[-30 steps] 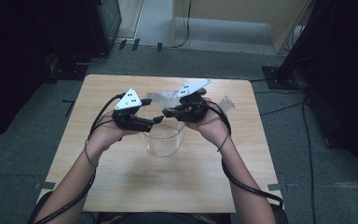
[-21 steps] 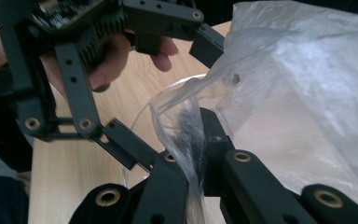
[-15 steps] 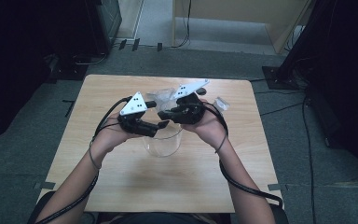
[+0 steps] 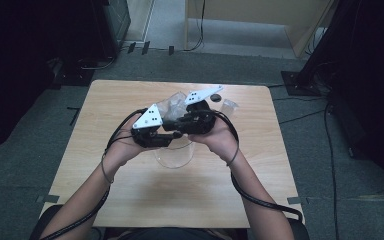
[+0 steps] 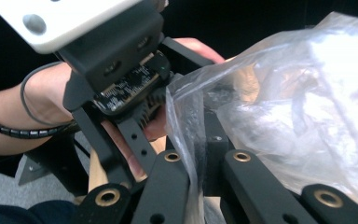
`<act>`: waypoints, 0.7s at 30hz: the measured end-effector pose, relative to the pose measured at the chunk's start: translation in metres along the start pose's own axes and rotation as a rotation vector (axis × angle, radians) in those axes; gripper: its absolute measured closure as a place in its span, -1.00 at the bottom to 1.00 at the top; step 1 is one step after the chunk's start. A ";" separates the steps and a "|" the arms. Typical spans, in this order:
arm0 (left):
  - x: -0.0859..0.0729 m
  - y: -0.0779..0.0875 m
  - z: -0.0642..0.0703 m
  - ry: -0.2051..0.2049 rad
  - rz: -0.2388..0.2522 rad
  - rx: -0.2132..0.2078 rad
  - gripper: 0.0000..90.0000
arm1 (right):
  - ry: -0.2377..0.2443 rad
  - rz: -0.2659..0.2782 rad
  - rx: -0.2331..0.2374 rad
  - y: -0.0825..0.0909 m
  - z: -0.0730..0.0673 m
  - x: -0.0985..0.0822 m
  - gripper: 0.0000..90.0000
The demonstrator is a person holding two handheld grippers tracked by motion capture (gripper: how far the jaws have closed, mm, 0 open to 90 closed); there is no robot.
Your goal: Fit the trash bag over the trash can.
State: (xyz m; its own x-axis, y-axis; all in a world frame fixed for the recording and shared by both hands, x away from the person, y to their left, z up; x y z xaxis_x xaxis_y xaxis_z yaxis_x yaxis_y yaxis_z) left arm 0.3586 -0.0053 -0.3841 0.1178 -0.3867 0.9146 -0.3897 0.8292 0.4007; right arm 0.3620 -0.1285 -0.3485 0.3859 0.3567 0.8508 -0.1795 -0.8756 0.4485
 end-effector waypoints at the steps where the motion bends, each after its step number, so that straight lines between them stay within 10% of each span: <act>1: 0.000 0.000 -0.001 0.019 -0.001 -0.001 0.51 | -0.016 0.012 0.003 0.001 0.002 0.000 0.97; 10: -0.006 0.003 -0.011 0.192 -0.087 -0.035 0.96 | 0.008 0.057 -0.099 0.012 0.011 0.003 0.30; 21: -0.003 0.021 -0.026 0.293 -0.061 -0.044 0.96 | 0.012 0.181 -0.233 0.062 0.028 0.010 0.57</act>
Point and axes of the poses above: each handheld gripper's, and its own axes: y roughly backward along the jaws, x roughly out of its top, z roughly to its right, the point moved 4 cm from there along -y, roughly forward along the jaws
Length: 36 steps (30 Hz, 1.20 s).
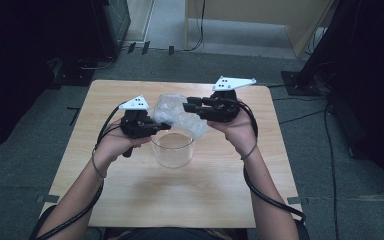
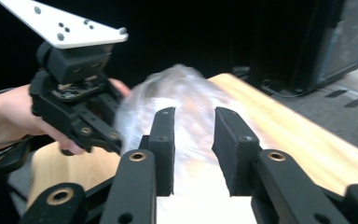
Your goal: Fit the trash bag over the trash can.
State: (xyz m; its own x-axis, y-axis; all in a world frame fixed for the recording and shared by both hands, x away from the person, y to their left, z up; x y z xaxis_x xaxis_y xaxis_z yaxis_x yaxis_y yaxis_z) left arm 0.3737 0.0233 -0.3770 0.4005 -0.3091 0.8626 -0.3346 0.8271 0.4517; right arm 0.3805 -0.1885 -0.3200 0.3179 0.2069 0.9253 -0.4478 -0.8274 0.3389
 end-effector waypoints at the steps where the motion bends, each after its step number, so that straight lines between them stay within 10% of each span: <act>1: 0.000 0.000 0.000 0.000 0.000 0.000 0.96 | 0.000 0.000 0.000 0.000 0.000 0.000 0.57; 16: -0.001 0.001 0.006 0.006 -0.003 -0.082 0.97 | -0.045 -0.049 -0.085 -0.005 0.039 -0.027 0.70; 28: 0.003 0.003 0.017 0.021 0.016 -0.216 0.97 | 0.025 -0.256 0.045 -0.048 0.012 -0.050 0.71; 36: 0.006 0.007 0.015 0.037 0.060 -0.217 0.96 | 0.077 -0.333 0.158 -0.058 -0.013 -0.052 0.73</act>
Point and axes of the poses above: each handheld gripper's, and its own axes: y roughly backward along the jaws, x roughly out of its top, z roughly to its right, the point moved 4 cm from there along -y, roughly forward along the jaws
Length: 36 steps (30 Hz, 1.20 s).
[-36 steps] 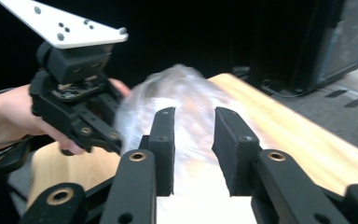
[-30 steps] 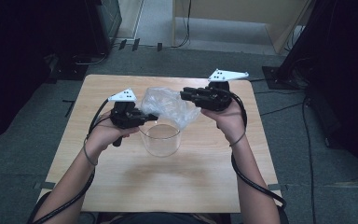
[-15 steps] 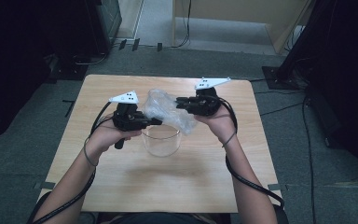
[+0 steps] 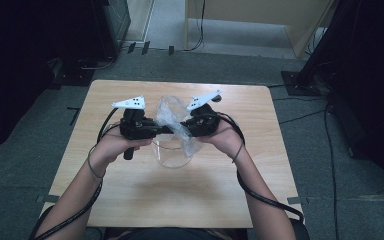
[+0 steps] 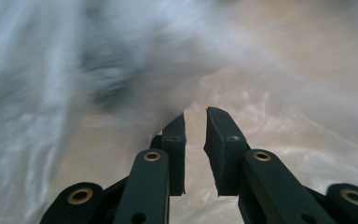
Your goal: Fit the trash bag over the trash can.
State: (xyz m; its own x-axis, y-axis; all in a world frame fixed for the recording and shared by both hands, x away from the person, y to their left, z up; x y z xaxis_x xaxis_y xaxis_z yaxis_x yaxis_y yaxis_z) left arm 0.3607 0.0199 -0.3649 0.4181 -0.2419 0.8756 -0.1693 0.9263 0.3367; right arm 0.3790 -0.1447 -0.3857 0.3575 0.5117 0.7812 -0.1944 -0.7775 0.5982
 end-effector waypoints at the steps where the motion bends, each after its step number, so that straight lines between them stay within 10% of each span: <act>1: 0.001 0.001 -0.001 -0.001 0.010 0.004 0.96 | 0.008 -0.004 0.013 -0.001 -0.003 0.001 0.73; 7: 0.001 0.001 -0.006 -0.002 0.050 0.042 0.94 | 0.026 0.017 0.047 -0.002 -0.011 0.006 0.73; 19: -0.006 -0.002 -0.025 0.032 0.037 0.145 0.88 | 0.043 0.074 0.030 0.001 0.000 0.001 -0.03; 36: -0.013 -0.013 -0.020 0.010 -0.002 0.036 0.68 | 0.036 0.153 0.117 -0.007 -0.005 0.004 0.01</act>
Point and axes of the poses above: each handheld gripper's, and its own axes: y roughly backward along the jaws, x roughly out of its top, z roughly to its right, the point moved 4 cm from there along -y, roughly forward along the jaws
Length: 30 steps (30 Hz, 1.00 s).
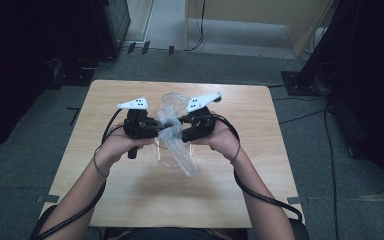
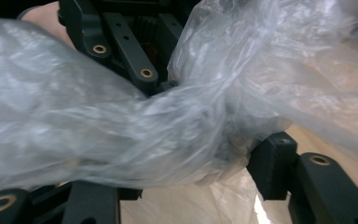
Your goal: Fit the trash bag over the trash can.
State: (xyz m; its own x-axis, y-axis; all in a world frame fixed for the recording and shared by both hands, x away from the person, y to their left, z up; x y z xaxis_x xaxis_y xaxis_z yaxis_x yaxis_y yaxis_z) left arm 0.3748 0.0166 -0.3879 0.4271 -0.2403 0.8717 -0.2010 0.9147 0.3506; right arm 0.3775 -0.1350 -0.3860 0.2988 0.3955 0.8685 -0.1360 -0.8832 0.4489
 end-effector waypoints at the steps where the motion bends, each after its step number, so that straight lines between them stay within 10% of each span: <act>1: 0.000 0.000 0.000 -0.004 0.002 0.000 0.63 | 0.002 -0.002 0.009 0.000 0.000 0.000 -0.03; 9: 0.004 0.010 -0.004 -0.001 0.027 0.034 0.24 | 0.034 -0.023 -0.035 0.003 0.000 0.000 -0.11; 15: 0.008 0.016 -0.007 0.053 0.060 0.021 0.22 | -0.016 -0.039 -0.051 0.004 0.005 -0.003 0.66; 23: 0.013 0.033 -0.010 -0.013 0.055 0.107 0.20 | -0.114 -0.021 -0.109 0.018 0.020 -0.006 0.85; 30: 0.003 0.033 -0.021 -0.079 -0.048 0.217 0.38 | -0.137 -0.002 -0.122 0.031 0.026 -0.006 0.85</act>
State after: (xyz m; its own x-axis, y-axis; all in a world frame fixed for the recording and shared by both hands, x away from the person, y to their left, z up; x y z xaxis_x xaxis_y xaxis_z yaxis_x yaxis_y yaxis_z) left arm 0.3877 0.0530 -0.3806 0.3723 -0.3138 0.8735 -0.3706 0.8126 0.4498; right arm 0.3957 -0.1716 -0.3824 0.4240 0.3515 0.8347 -0.2469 -0.8419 0.4799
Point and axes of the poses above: each handheld gripper's, and its own axes: y roughly backward along the jaws, x roughly out of its top, z roughly to its right, the point moved 4 cm from there along -y, roughly forward along the jaws
